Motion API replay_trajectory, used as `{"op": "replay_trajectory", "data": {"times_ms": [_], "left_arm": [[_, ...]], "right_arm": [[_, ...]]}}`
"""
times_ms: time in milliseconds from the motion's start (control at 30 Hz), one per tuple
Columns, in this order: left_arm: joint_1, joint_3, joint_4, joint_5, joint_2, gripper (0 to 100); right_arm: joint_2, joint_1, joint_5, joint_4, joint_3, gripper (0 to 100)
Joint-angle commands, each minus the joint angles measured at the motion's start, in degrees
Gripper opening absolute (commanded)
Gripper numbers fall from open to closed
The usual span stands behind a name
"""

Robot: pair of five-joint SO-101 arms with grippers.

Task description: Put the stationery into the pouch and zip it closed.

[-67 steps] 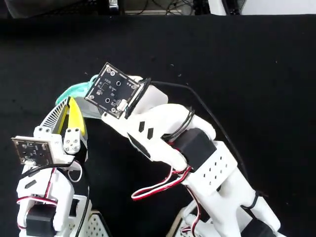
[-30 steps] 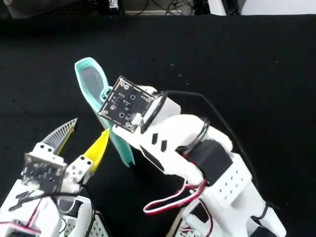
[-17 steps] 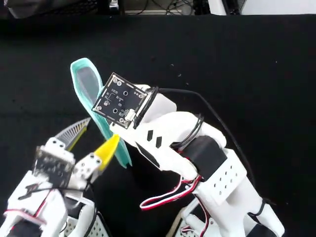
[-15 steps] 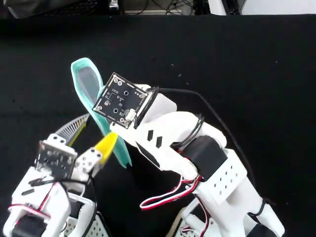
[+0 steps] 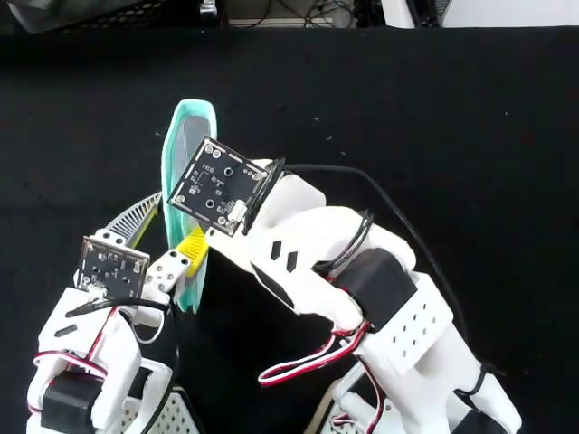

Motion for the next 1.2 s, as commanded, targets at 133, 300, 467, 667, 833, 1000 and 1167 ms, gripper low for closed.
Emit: {"op": "replay_trajectory", "data": {"times_ms": [133, 300, 467, 667, 833, 1000, 1167], "left_arm": [[-0.2, -1.6, -1.4, 0.1, 0.7, 19], [0.1, -1.5, -1.1, 0.7, 0.3, 6], [0.1, -1.4, -1.1, 1.2, 0.3, 3], [-0.2, -1.4, -0.9, 1.2, 0.3, 3], [-0.2, -1.5, 0.3, 1.2, 0.3, 3], [-0.2, -1.3, 0.7, 1.1, 0.3, 3], [-0.2, -1.3, 0.7, 1.4, 0.3, 3]], "right_arm": [[-0.2, -0.2, 0.4, 0.3, -2.5, 1.2], [-0.2, -0.2, 0.0, 0.3, -2.5, 1.2], [-0.2, -0.4, -0.1, 0.3, -2.4, 1.3], [-0.3, -0.2, -0.1, -0.2, -0.8, 1.2], [-0.3, 4.4, 0.1, -2.5, -1.1, 1.2], [0.7, 10.5, 0.4, -6.9, -1.1, 1.2], [5.1, 14.2, 0.4, -7.3, -4.2, 1.2]]}}
